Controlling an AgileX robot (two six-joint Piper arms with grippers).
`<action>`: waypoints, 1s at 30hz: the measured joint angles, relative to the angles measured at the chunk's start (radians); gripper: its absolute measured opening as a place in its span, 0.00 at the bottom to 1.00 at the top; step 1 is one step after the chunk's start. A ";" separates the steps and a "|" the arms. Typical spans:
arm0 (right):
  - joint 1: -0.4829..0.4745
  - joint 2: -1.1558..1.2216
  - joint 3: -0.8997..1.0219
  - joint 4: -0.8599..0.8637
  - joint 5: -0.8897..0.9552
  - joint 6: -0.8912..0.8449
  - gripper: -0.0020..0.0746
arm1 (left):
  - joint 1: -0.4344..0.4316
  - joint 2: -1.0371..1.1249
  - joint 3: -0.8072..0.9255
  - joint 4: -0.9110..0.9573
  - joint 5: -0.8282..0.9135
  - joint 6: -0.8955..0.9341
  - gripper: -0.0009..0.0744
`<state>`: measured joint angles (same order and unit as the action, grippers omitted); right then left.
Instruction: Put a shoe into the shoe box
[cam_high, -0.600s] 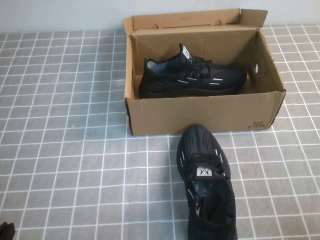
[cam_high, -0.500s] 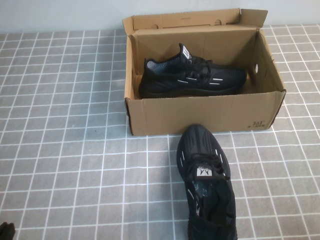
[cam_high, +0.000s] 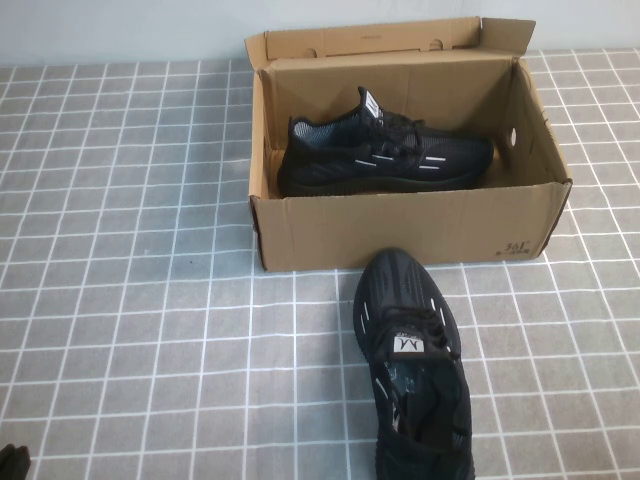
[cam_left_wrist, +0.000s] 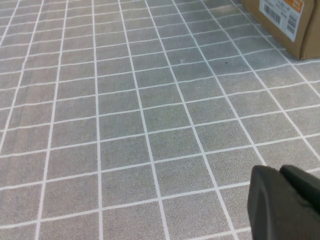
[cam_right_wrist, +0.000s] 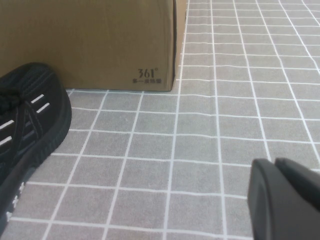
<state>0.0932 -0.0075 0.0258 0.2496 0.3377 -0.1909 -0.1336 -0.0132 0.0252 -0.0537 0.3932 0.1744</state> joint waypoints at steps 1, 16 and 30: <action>0.000 0.000 0.000 0.000 0.000 0.000 0.01 | 0.000 0.000 0.000 0.000 0.000 0.000 0.01; 0.000 0.000 0.000 0.099 -0.013 0.000 0.01 | 0.000 0.000 0.000 0.000 0.000 0.000 0.01; 0.000 0.000 0.000 0.782 -0.240 0.000 0.01 | 0.000 0.000 0.000 0.000 0.000 0.000 0.01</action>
<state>0.0932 -0.0075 0.0258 1.0311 0.0979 -0.1909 -0.1336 -0.0132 0.0252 -0.0537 0.3932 0.1744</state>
